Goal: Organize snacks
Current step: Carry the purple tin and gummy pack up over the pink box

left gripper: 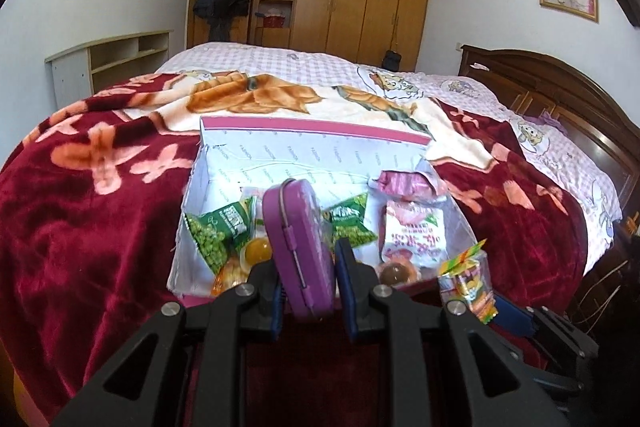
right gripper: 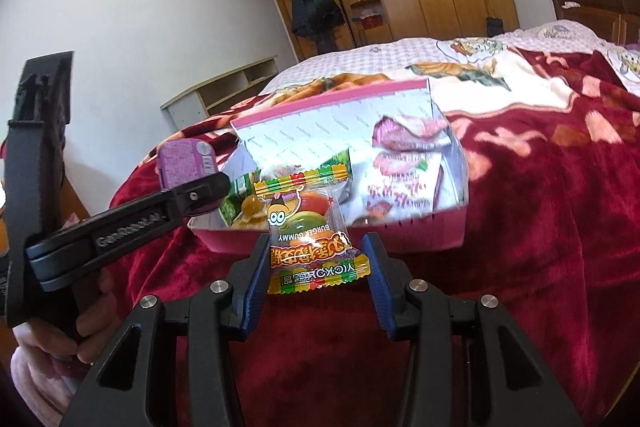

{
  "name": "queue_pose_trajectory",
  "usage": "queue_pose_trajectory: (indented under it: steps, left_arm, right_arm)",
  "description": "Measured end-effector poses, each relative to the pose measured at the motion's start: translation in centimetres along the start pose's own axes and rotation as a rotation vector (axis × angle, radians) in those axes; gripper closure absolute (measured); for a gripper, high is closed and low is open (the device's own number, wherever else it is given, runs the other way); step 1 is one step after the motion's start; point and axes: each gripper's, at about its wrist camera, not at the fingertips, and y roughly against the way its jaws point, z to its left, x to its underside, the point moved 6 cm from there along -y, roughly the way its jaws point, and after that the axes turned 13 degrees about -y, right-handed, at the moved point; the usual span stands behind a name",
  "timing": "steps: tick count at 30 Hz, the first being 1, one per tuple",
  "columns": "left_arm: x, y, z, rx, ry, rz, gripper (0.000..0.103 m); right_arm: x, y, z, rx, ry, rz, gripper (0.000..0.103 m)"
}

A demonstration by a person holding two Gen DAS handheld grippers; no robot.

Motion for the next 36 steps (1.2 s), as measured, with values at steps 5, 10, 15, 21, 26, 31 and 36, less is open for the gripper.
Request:
queue_pose_trajectory:
  steps: [5, 10, 15, 21, 26, 31, 36]
  left_arm:
    - [-0.7, -2.0, 0.5, -0.002, 0.016, 0.023, 0.08]
    - [-1.9, -3.3, 0.8, -0.008, 0.006, 0.02, 0.08]
    - [-3.4, -4.8, 0.9, -0.012, -0.005, 0.02, 0.08]
    - [-4.7, -6.8, 0.6, -0.016, -0.022, 0.025, 0.08]
    - [-5.3, -8.7, 0.7, -0.024, -0.032, 0.036, 0.08]
    - [-5.4, -10.5, 1.6, -0.049, -0.034, 0.059, 0.08]
    - [-5.2, -12.1, 2.7, -0.06, -0.028, 0.088, 0.08]
  right_arm:
    - [-1.4, -1.0, 0.2, 0.016, 0.007, -0.004, 0.057]
    - [-2.6, -2.2, 0.1, 0.026, 0.005, 0.005, 0.057]
    - [-3.9, -3.4, 0.0, 0.036, 0.009, 0.005, 0.057]
    - [-5.4, -4.6, -0.4, 0.054, 0.015, 0.003, 0.057]
    - [-6.7, -6.1, -0.8, 0.067, 0.01, 0.007, 0.057]
    - [-7.5, -8.1, -1.2, 0.085, -0.002, 0.029, 0.057]
    - [-8.1, -9.4, -1.5, 0.104, 0.0, 0.029, 0.057]
